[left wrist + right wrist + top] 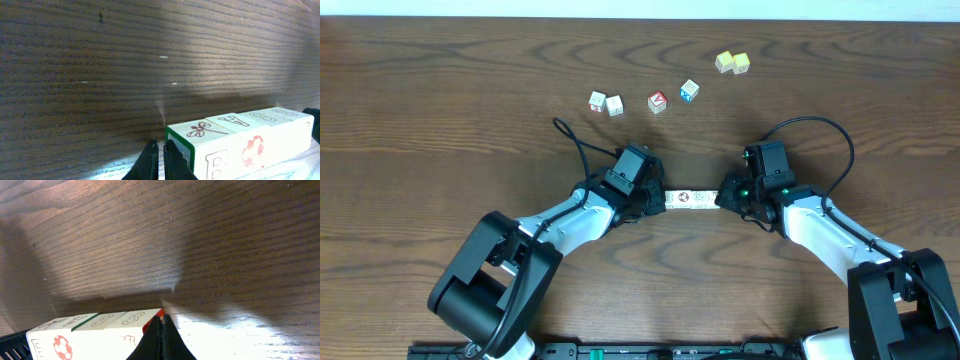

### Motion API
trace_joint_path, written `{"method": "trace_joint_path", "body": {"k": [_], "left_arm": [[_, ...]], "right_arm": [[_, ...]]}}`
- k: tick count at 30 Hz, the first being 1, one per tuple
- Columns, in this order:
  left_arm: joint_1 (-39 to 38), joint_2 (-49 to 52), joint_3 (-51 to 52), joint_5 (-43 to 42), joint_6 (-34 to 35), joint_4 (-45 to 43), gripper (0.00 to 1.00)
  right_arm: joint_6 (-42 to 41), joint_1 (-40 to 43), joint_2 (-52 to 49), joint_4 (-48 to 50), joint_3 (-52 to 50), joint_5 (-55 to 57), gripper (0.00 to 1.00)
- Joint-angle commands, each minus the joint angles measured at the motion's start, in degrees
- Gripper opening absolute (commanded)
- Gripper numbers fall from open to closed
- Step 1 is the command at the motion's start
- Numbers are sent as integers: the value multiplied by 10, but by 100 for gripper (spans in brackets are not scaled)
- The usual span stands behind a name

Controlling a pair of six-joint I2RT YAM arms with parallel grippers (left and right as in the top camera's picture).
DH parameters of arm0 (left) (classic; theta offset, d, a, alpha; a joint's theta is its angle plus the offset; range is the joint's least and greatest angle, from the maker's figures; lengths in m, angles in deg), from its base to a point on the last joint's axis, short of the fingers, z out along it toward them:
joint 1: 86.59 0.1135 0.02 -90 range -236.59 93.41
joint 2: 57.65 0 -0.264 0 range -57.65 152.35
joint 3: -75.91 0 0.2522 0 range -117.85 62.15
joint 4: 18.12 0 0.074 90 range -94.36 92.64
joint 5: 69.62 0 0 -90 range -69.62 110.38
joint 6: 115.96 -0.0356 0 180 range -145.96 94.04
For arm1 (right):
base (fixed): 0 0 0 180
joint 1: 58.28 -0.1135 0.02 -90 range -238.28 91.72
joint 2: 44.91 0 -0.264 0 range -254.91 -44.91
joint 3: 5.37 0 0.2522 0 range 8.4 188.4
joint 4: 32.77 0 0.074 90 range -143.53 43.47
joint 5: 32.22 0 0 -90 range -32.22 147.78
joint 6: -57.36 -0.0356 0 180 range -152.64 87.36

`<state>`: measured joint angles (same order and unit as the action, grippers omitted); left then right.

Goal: Lift 4 blocks

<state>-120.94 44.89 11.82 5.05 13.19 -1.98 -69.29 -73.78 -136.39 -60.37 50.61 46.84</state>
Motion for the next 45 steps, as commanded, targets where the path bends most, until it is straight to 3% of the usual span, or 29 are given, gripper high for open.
{"method": "trace_joint_path", "body": {"k": [1,13,16,17,18,20,21,23,25,30,36,40,45], "left_arm": [[-1,9,3,-7,-5,1,7],[16,9,3,10,-11,15,8],[24,9,3,10,-11,18,8],[26,9,3,12,-11,19,8],[28,9,3,15,-11,21,16],[33,9,3,28,-11,29,22],[35,9,3,29,-11,30,31],[41,9,3,28,-9,29,59],[44,9,3,27,-9,29,66],[54,-17,3,27,-12,36,67],[99,-125,3,45,-38,97,69],[142,-193,3,45,-38,142,77],[157,-212,3,45,-38,163,78]], "right_arm": [[12,-1,-2,2,0,4,1],[16,44,-2,-19,0,16,6],[16,51,-2,-22,0,17,21],[16,52,-2,-23,0,17,31],[16,54,-2,-23,0,17,47],[16,56,-2,-24,0,18,89],[16,57,-2,-25,0,19,99],[16,58,-2,-26,0,19,99],[16,58,-2,-26,0,19,99],[16,61,-1,-29,0,21,99],[16,103,10,-57,0,21,99],[15,134,11,-73,0,14,99],[15,141,11,-74,0,8,99]]}}
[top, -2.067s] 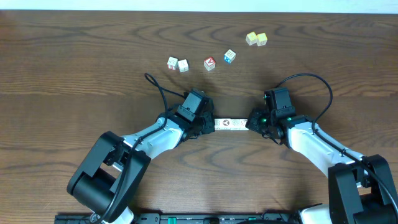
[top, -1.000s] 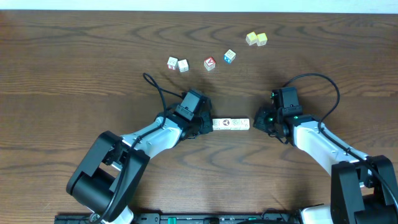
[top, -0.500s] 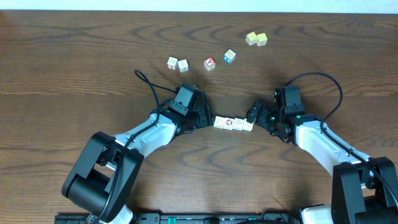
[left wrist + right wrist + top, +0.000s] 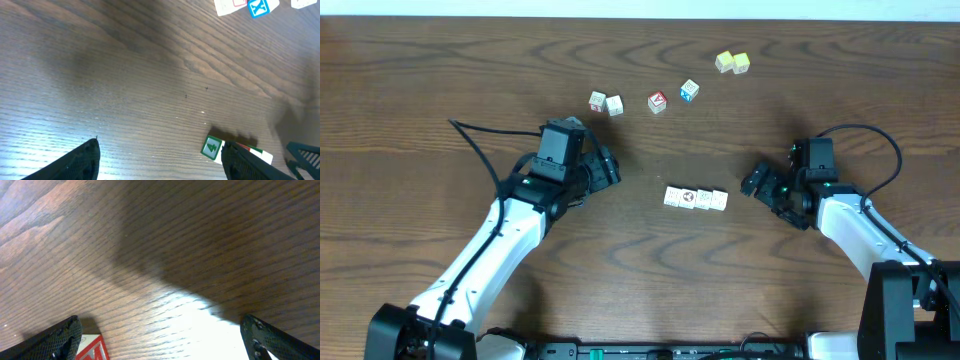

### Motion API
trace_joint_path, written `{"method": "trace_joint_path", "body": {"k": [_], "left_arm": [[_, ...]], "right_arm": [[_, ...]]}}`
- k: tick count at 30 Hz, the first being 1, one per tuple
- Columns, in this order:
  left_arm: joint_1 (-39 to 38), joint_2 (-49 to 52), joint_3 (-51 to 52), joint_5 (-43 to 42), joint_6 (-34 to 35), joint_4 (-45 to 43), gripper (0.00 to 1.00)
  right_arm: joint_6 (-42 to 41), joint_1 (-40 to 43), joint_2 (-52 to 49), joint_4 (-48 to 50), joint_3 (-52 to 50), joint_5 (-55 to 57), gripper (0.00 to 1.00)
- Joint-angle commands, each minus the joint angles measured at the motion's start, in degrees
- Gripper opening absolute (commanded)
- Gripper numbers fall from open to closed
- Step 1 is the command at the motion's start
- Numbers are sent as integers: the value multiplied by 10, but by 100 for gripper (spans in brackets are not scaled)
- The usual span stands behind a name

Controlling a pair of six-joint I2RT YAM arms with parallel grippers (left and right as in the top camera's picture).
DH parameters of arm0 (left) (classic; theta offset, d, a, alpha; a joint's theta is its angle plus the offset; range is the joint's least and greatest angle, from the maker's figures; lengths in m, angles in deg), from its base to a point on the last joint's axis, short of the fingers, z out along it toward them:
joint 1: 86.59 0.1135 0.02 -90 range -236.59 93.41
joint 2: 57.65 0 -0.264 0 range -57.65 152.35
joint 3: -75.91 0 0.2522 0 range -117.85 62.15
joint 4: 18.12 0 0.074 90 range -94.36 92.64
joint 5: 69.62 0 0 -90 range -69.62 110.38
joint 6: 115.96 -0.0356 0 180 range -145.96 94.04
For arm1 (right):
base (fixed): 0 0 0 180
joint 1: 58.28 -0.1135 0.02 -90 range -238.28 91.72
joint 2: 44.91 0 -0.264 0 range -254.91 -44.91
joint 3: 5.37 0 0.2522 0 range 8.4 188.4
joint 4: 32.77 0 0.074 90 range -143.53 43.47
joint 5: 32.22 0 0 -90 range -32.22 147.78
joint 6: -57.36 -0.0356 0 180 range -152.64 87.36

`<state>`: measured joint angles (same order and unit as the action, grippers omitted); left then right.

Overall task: Lift 4 blocks
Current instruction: 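Open both grippers and pull them back away from the row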

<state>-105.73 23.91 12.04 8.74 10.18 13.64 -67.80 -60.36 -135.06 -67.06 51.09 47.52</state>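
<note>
A row of several white picture blocks (image 4: 695,198) lies end to end on the wooden table, with no gripper touching it. My left gripper (image 4: 605,170) stands open, up and to the left of the row. In the left wrist view the row's end block with a green tree (image 4: 212,147) shows beside the right finger (image 4: 245,162). My right gripper (image 4: 755,183) is open, just right of the row. The right wrist view catches a red-edged block corner (image 4: 92,350) by its left finger (image 4: 57,340). Both gaps, the left gripper (image 4: 160,165) and the right gripper (image 4: 162,345), hold nothing.
Loose blocks lie across the far side of the table: two white ones (image 4: 605,103), a red-marked one (image 4: 657,102), a blue-marked one (image 4: 690,91) and a yellow pair (image 4: 732,63). The blue-marked block (image 4: 260,6) also shows at the top of the left wrist view.
Both grippers were shut and pressed against the two ends of the row. Now both are open and stand away from it, the left one up-left, the right one to the right. The row lies in about the same place.
</note>
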Motion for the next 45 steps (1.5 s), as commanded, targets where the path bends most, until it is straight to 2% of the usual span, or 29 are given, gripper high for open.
{"method": "trace_joint_path", "body": {"k": [1,45], "left_arm": [[5,-2,1,8,-7,7,78],[5,-2,1,8,-7,7,79]], "right_arm": [[0,7,-3,-7,-5,1,99],[-27,5,-3,-12,-5,-10,99]]}}
